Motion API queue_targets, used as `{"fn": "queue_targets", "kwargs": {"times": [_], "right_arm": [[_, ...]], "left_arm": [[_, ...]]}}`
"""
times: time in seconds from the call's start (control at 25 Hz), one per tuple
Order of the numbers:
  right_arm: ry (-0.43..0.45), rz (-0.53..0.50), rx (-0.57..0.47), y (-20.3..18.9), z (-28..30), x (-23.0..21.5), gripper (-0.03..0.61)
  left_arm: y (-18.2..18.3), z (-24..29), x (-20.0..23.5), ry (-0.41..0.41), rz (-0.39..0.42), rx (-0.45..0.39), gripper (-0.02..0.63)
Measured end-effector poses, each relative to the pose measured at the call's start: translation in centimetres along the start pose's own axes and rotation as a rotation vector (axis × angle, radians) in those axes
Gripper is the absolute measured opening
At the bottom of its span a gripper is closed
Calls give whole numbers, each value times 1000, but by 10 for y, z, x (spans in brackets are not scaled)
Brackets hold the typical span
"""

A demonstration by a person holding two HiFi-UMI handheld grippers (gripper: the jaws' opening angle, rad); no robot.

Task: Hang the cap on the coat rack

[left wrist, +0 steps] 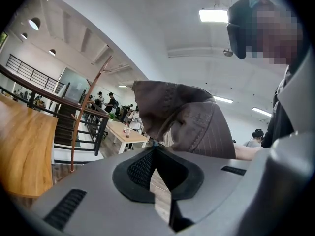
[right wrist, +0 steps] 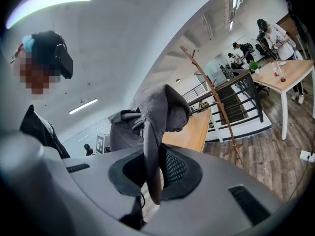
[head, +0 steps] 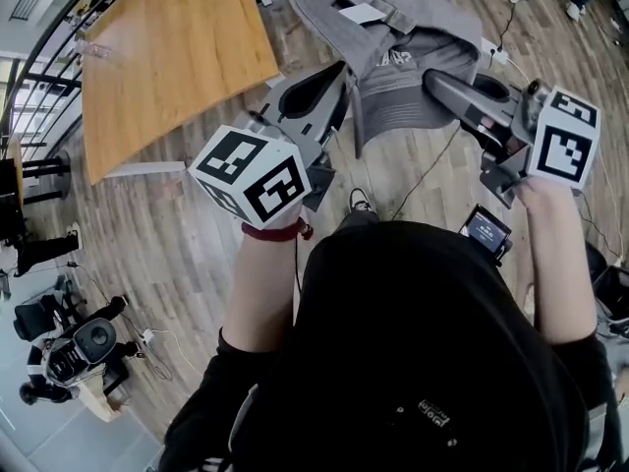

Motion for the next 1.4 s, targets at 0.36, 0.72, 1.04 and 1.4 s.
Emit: {"fn": "queue_targets", "kwargs": {"times": [0.36, 0.72, 1.04, 1.4], "right_arm": [[-35, 31, 17, -3, -1, -3, 38], [-46, 36, 10, -6, -1, -4, 38], [-14, 25, -17, -2, -1, -1, 38], [45, 16, -31, -3, 1, 2, 38]], "left_arm": [[-8, 12, -5, -59, 14, 38, -3], [-10, 20, -2, -69, 21, 41, -3], [-12, 19, -7, -67, 48, 50, -4], [-13, 12, -8, -29, 73, 36, -3]]}}
Point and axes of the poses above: the fingertips, and each gripper's own axes: z forward along the fingers, x to its left, y out of its top, the point moved 1 cm from there along -z, backward along the fingers, and after that the axes turned 9 degrees about x, right-handed, at the moved point
